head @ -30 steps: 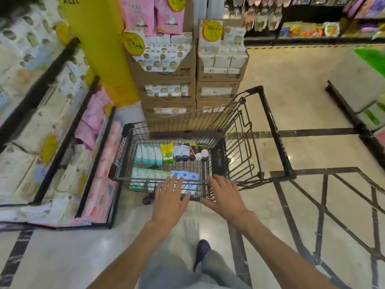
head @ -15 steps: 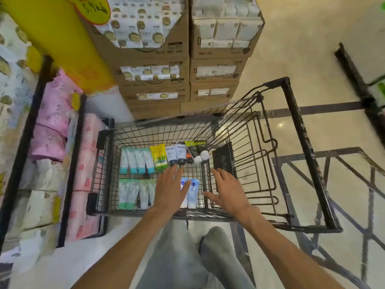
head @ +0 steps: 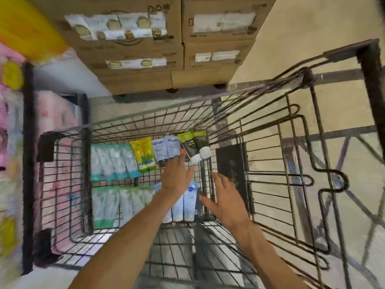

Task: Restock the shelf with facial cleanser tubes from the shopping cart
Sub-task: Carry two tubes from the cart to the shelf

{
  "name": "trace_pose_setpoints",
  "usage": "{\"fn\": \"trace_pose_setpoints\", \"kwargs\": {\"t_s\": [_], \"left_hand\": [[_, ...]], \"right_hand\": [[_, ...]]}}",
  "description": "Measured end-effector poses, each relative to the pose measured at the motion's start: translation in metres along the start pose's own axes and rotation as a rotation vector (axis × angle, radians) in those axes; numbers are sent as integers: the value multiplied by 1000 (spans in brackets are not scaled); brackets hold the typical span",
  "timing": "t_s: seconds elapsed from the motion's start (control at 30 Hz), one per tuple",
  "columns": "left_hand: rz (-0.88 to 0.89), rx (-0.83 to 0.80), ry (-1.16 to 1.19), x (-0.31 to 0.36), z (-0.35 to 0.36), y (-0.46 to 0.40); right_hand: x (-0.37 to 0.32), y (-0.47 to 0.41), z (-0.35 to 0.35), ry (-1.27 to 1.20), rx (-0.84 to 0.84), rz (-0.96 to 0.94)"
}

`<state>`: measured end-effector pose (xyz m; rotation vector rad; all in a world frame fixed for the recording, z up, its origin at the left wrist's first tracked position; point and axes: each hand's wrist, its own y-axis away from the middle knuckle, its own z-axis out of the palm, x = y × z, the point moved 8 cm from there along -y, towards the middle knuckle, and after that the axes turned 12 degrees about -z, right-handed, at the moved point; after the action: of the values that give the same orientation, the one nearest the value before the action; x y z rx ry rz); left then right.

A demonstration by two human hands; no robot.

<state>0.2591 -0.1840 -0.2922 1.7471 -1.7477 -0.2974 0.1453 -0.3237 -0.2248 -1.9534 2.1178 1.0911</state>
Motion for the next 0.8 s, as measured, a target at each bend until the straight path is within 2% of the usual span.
{"fn": "trace_pose_setpoints", "kwargs": {"t_s": [0.17,0.27,0.57,0.7,0.8], "left_hand": [[-223,-78,230,3,39,-62],[-348,-30,372,1,50,-90],[-336,-51,736,-21,52,-89],[-343,-9,772,-70,37,-64],[-437,-46,829,-122,41,-44]], "right_hand": [[26,-16,36,-69,-23,61],[31,-21,52,-78,-69,96],[35,-28,59,-91,-103,110],[29,-56,45,-108,-100,108],[22,-93,35,-11,-94,109]]}}
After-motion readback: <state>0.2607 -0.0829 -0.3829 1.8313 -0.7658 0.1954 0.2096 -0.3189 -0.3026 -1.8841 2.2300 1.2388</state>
